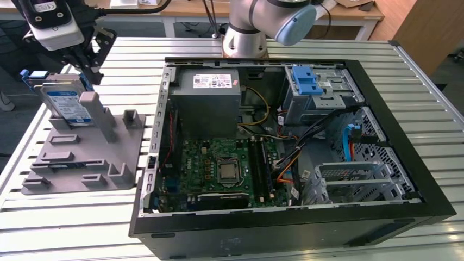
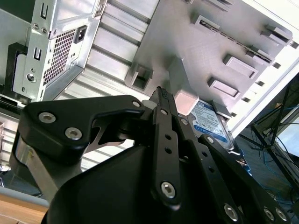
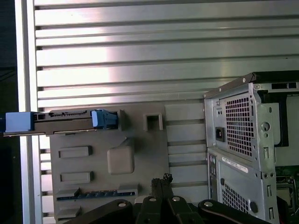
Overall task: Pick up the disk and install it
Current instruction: 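Reach for the disk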
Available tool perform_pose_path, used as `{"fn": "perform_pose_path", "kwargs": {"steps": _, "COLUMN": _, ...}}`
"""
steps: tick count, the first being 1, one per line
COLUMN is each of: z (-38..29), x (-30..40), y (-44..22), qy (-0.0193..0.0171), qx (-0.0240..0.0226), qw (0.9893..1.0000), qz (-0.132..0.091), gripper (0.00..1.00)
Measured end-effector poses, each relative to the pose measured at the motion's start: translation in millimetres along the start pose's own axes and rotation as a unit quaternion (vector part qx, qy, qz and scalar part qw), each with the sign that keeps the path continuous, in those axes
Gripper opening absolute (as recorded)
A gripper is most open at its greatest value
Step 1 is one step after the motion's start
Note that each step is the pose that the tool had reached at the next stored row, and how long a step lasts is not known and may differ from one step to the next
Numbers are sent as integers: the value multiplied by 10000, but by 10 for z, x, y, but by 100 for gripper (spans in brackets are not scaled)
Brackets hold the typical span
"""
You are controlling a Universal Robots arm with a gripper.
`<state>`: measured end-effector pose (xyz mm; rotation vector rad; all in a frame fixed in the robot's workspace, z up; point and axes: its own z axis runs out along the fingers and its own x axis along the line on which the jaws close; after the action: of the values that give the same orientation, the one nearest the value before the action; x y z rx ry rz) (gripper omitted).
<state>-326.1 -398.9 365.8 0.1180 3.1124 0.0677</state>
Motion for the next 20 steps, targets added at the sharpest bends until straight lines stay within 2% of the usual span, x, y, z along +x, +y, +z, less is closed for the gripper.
{"fn": "perform_pose_path", "kwargs": {"steps": 9, "z": 2, "x": 49, "y": 0, "qy": 0, "qx": 1, "qw": 10000, "qz": 0, "gripper": 11}}
{"fn": "perform_pose_path", "kwargs": {"steps": 15, "z": 2, "x": 52, "y": 1, "qy": 5, "qx": 0, "qw": 10000, "qz": 1, "gripper": 11}}
{"fn": "perform_pose_path", "kwargs": {"steps": 16, "z": 2, "x": 52, "y": 1, "qy": 25, "qx": 2, "qw": 10000, "qz": 3, "gripper": 11}}
{"fn": "perform_pose_path", "kwargs": {"steps": 18, "z": 2, "x": 52, "y": 1, "qy": 96, "qx": 8, "qw": 10000, "qz": 16, "gripper": 11}}
{"fn": "perform_pose_path", "kwargs": {"steps": 20, "z": 3, "x": 52, "y": 1, "qy": 110, "qx": 9, "qw": 9999, "qz": 19, "gripper": 11}}
